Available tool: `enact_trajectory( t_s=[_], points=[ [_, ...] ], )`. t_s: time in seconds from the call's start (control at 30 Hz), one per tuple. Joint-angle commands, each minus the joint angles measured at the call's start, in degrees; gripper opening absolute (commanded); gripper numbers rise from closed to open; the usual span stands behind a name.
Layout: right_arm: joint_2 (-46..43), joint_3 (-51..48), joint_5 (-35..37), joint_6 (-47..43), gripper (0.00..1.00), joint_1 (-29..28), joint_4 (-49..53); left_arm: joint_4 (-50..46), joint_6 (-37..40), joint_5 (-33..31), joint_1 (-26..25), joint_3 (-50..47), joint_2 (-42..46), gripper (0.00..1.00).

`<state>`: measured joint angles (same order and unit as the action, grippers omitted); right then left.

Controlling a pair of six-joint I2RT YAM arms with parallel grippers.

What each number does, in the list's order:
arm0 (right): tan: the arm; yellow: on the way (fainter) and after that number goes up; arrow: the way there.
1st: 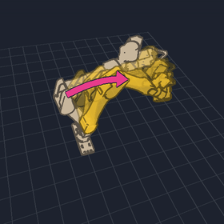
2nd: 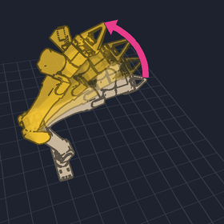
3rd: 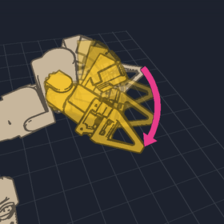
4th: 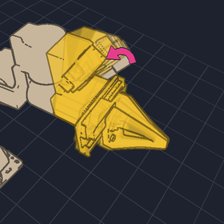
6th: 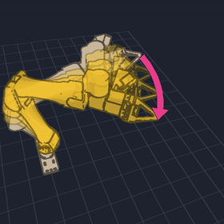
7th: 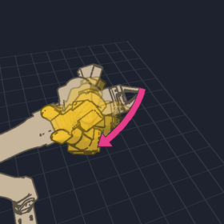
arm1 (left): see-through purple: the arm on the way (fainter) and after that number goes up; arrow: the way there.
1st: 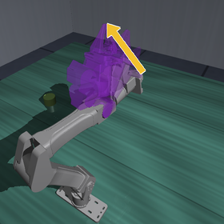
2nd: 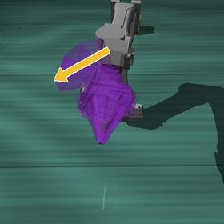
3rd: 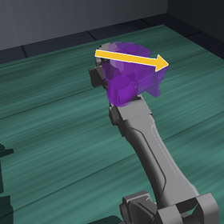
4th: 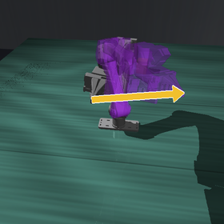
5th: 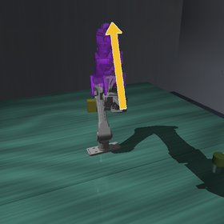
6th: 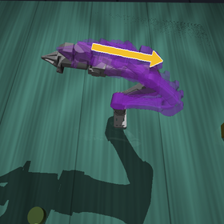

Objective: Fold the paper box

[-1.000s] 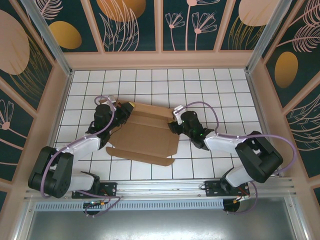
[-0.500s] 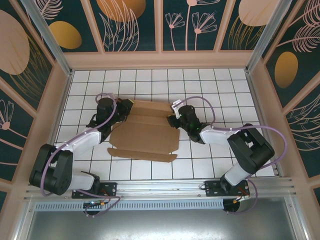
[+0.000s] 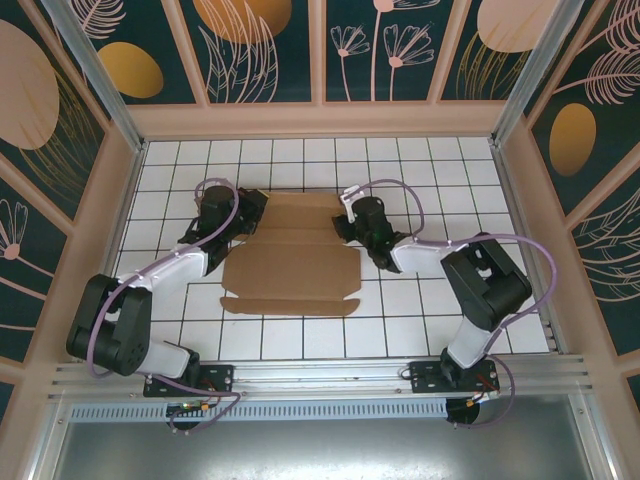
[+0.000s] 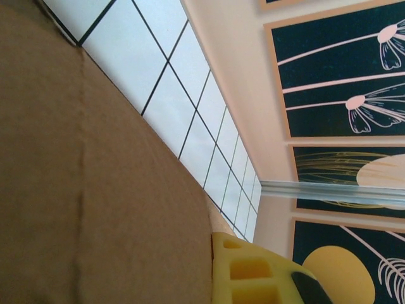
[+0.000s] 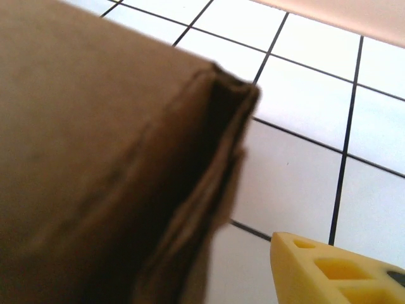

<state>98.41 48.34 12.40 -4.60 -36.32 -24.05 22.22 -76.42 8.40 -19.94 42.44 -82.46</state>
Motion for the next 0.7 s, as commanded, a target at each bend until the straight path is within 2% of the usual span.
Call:
enact_trajectory(
  t_s=[0.0,0.23,0.33,0.47,0.57,0.67],
  points=[
    [1.8,3.2,5.7,2.1,0.48,0.5,0.7,-8.2,-0.3,-2.2,-0.6,-0.1,-1.5,0.0],
    [4.7,6.4,13.9,4.9,0.39,-0.2,5.8,-8.2,0.0,-3.3,-0.8,0.2,-1.8,0.0],
    [7.1,10.2,18.7,8.0,0.35,-0.5,11.4,-8.4,-0.2,-4.0,-0.8,0.2,-1.7,0.0],
    [11.4,17.2,23.6,13.9,0.25,-0.8,21.6,-8.8,-0.3,-4.6,-1.2,0.6,-1.9,0.0],
    [13.5,20.0,25.0,16.4,0.19,-0.9,25.6,-9.0,-0.4,-4.9,-1.3,0.9,-2.1,0.0],
    [14.7,21.3,24.4,17.0,0.19,-0.9,27.3,-9.2,-0.4,-5.3,-1.5,1.0,-2.1,0.0]
  ],
)
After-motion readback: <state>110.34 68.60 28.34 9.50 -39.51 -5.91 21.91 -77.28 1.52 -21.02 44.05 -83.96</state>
